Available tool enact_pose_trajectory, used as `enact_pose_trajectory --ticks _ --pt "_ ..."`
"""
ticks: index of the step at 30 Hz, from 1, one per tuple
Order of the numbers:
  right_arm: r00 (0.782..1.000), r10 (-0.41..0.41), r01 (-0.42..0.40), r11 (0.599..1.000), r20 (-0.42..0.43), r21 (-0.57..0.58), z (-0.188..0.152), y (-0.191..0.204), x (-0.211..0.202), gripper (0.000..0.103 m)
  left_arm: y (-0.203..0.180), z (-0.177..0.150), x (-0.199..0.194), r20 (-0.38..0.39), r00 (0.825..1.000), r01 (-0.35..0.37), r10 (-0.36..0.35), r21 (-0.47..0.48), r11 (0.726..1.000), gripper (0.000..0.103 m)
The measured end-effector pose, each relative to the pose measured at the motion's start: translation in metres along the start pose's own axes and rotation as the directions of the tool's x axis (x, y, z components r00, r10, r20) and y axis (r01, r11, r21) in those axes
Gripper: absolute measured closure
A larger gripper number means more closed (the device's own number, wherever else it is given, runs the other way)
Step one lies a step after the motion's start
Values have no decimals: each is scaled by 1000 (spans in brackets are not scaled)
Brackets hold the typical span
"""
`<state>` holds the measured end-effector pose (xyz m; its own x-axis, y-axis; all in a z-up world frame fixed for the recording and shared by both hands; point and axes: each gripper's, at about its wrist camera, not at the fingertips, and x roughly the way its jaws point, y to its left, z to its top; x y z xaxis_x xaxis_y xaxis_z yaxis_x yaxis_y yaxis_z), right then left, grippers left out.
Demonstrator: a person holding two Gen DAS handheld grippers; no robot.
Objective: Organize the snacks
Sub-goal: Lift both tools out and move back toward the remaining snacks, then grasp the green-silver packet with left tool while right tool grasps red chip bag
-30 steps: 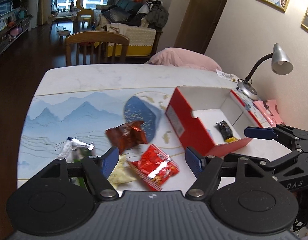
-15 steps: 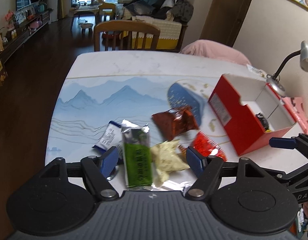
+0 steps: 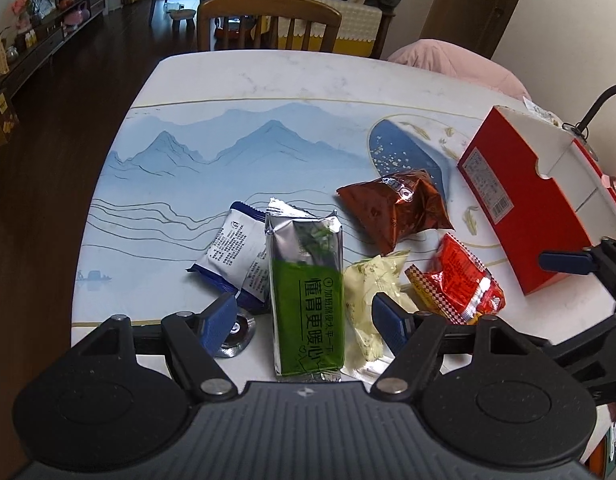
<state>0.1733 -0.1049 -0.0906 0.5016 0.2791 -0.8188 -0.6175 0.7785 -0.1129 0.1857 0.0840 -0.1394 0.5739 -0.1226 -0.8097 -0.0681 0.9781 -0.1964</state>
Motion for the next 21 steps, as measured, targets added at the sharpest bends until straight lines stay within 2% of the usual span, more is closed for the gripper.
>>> enact_pose_trajectory --ticks 9,14,21 --pt "997 16 -17 1000 -79 -7 2 -9 42 2 1 6 20 -31 999 -25 25 -15 1000 29" --pt "996 30 -31 999 -89 -11 3 -11 52 2 1 7 33 -50 998 -49 48 -18 999 29" --pt "994 38 -40 999 -103 -14 2 -12 62 2 4 6 42 -73 996 -45 42 -38 998 30"
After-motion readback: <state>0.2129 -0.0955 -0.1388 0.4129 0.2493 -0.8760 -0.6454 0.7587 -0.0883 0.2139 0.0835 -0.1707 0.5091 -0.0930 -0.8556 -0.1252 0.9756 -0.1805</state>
